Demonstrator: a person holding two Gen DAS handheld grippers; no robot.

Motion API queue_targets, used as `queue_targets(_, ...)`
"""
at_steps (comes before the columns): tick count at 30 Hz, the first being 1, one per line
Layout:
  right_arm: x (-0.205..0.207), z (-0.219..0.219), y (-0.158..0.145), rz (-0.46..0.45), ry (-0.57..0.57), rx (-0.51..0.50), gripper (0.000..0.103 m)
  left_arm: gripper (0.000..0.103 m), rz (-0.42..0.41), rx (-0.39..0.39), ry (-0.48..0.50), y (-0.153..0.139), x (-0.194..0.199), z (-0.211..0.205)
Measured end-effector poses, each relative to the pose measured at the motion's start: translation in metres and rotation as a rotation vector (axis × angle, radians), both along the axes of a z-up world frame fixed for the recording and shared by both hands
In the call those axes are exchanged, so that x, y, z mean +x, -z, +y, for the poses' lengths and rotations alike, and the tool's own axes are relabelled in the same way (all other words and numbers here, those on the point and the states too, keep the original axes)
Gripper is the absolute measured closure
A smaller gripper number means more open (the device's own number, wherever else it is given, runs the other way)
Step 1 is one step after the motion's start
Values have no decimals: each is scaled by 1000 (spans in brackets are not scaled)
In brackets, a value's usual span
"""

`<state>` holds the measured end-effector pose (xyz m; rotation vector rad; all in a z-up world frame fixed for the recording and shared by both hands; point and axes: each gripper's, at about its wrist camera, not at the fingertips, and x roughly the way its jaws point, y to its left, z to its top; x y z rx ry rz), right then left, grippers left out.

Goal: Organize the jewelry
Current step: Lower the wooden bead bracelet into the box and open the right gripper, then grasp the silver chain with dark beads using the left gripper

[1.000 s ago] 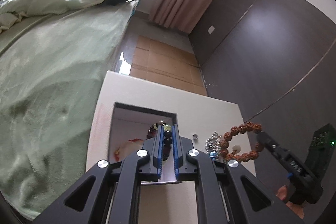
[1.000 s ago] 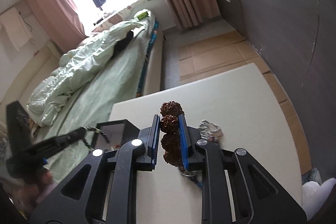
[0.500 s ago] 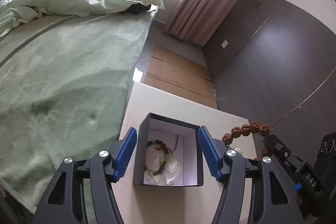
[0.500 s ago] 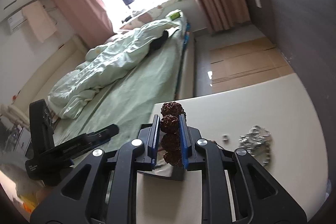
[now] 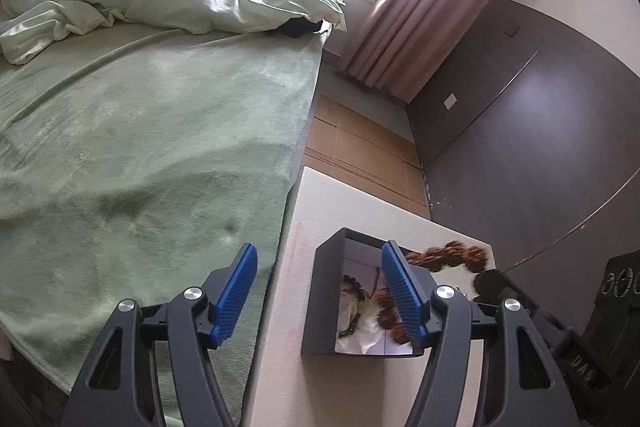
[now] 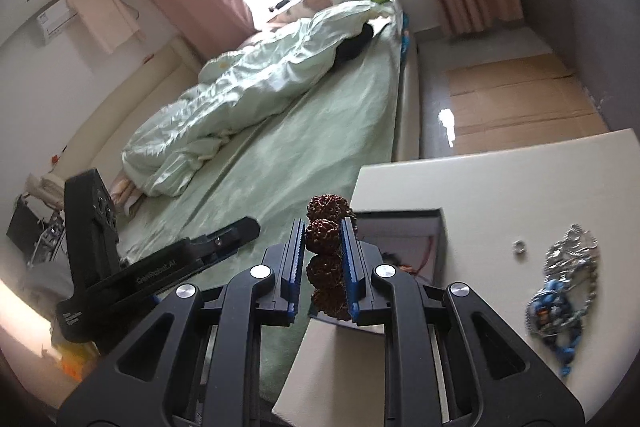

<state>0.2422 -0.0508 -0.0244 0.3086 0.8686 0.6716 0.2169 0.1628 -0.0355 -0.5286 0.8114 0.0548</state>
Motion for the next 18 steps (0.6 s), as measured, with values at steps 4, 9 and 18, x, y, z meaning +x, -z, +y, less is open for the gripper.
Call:
queue_targets(4, 8, -3, 15, 61, 37, -37, 37, 41, 13, 5, 4, 3, 2, -1)
queue_targets(9, 0, -39, 2, -3, 139, -14, 18, 41, 8, 5, 15, 1, 3, -6)
queue_targets(18, -16, -83, -5, -52, 274, -28, 16, 34, -9, 14, 91, -2, 8, -35)
